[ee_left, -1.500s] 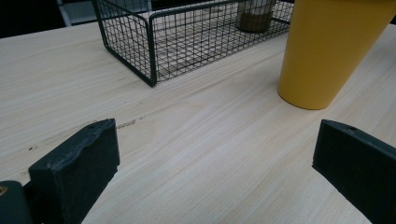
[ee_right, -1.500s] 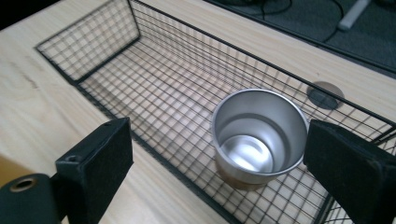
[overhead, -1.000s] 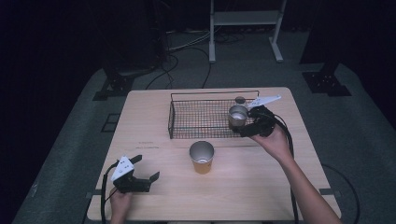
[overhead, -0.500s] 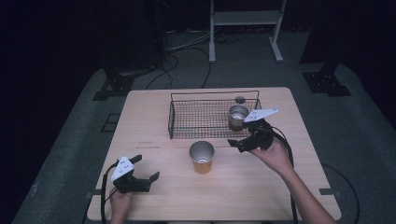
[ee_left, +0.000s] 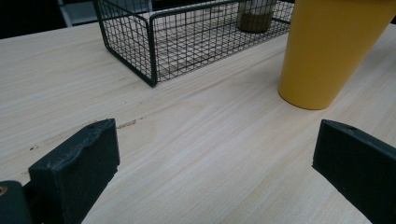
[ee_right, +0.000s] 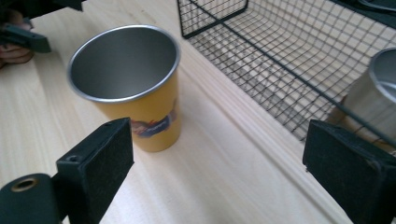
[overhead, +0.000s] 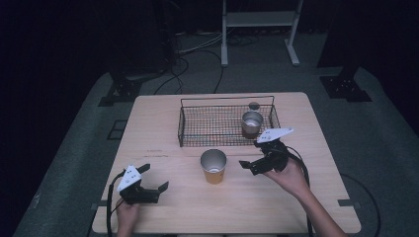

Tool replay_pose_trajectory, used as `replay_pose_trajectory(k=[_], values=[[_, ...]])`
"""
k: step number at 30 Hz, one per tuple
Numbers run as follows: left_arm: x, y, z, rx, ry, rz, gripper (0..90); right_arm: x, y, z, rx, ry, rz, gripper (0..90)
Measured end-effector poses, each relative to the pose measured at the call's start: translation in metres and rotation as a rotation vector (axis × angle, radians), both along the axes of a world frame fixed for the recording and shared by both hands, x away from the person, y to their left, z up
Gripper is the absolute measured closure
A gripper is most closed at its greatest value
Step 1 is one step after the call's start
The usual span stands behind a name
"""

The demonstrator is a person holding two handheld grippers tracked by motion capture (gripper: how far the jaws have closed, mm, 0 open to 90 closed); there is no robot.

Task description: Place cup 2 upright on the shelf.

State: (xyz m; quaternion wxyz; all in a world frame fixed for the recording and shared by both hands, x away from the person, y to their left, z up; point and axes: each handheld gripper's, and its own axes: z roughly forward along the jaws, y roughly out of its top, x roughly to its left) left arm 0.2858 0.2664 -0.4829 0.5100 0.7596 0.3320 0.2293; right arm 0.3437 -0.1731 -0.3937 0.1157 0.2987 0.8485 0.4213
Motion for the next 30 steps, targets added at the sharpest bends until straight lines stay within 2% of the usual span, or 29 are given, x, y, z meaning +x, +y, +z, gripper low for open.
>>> replay_pose_trajectory(k=[8, 13, 30], values=[[0.0, 0.0, 0.0, -0.002, -0.001, 0.0, 0.0, -0.012, 0.012, -0.007, 0.009, 0.017, 0.052, 8.0], [0.0, 0.0, 0.0, -0.004, -0.001, 0.0, 0.0, -0.016, 0.021, -0.013, 0.006, 0.012, 0.072, 7.7], [0.0, 0.0, 0.0, -0.004, -0.001, 0.001, 0.0, -0.021, 0.04, -0.022, -0.011, -0.004, 0.082, 0.8]])
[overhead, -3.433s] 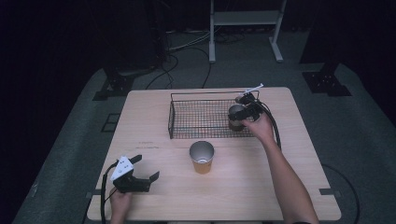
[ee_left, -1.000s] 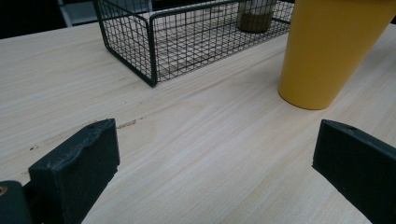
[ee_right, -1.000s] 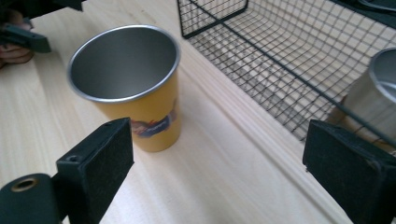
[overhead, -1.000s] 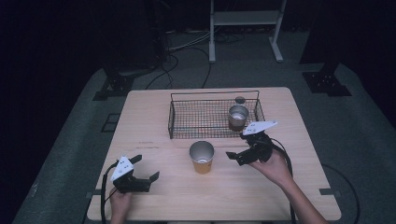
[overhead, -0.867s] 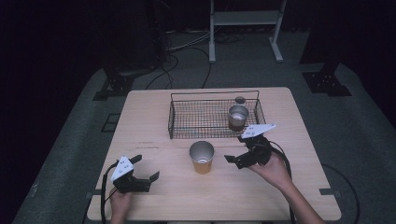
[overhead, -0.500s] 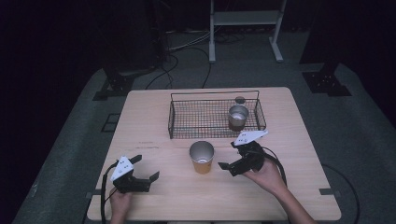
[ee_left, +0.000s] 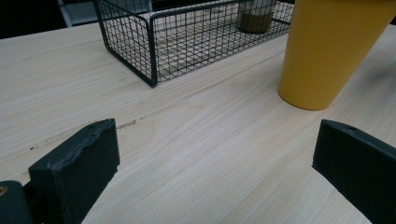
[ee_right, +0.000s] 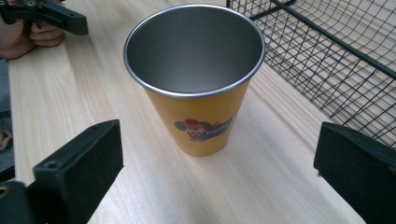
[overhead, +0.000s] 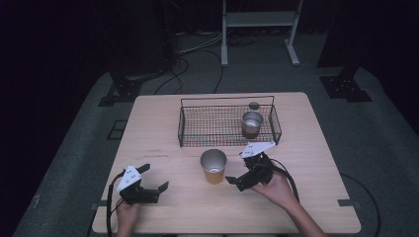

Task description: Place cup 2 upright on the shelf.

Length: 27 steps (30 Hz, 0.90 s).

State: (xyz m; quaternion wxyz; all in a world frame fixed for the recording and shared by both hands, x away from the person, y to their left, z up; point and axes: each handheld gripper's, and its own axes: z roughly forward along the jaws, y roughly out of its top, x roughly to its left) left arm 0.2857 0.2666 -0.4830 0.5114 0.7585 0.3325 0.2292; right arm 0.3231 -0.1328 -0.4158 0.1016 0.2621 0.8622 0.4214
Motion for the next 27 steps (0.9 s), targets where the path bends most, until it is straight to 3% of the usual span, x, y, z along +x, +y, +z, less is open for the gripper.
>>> replay_pose_trajectory(k=[7, 27], values=[[0.0, 0.0, 0.0, 0.0, -0.001, 0.0, 0.0, -0.001, 0.006, -0.001, 0.02, -0.004, 0.01, 0.8], [0.0, 0.0, 0.0, -0.001, -0.002, 0.001, 0.0, 0.001, 0.029, -0.008, 0.015, 0.006, 0.033, 0.7]])
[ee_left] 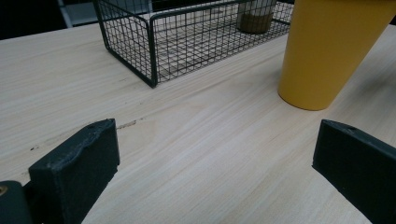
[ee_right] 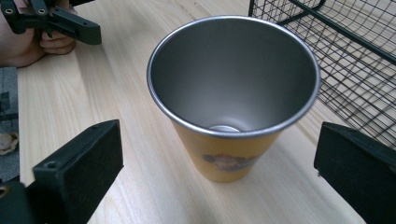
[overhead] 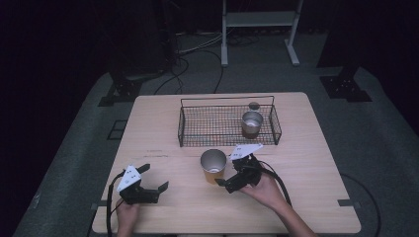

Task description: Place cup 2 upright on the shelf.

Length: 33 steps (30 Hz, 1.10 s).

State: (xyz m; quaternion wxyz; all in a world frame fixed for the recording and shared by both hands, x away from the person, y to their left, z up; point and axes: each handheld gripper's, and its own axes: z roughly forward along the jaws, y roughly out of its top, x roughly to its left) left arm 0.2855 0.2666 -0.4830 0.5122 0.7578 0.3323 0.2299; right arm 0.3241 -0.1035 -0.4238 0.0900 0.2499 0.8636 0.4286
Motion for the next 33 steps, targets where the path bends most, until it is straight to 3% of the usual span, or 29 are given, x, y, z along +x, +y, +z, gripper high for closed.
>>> replay_pose_trajectory(k=[14, 33], values=[[0.0, 0.001, 0.0, -0.003, 0.001, 0.0, 0.0, 0.01, 0.012, -0.007, -0.013, 0.007, -0.008, 0.7], [0.0, 0.001, 0.0, -0.007, 0.0, -0.002, 0.0, 0.02, 0.032, -0.012, -0.036, -0.022, -0.022, 2.0]])
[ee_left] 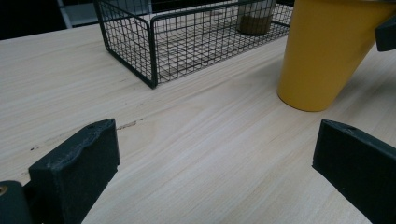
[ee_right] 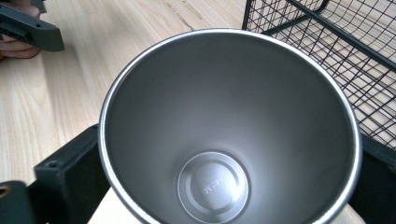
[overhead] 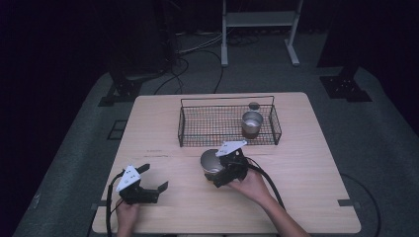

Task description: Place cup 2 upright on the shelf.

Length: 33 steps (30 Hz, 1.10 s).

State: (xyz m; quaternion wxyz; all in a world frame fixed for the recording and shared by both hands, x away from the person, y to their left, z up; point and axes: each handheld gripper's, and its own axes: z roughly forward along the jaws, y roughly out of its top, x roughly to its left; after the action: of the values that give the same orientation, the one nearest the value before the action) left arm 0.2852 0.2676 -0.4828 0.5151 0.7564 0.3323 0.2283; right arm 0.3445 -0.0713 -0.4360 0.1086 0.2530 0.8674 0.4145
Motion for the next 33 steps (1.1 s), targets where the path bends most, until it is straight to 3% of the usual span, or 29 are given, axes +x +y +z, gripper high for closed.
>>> replay_pose_trajectory(k=[10, 33], values=[[0.0001, 0.0001, 0.0001, 0.0, 0.001, 0.001, 0.0, 0.0015, -0.0009, 0.0001, 0.014, 0.013, 0.018, 11.6], [0.0002, -0.0001, 0.0001, -0.002, 0.001, 0.002, 0.0, 0.0022, -0.01, 0.0082, 0.025, 0.021, 0.021, 13.5]])
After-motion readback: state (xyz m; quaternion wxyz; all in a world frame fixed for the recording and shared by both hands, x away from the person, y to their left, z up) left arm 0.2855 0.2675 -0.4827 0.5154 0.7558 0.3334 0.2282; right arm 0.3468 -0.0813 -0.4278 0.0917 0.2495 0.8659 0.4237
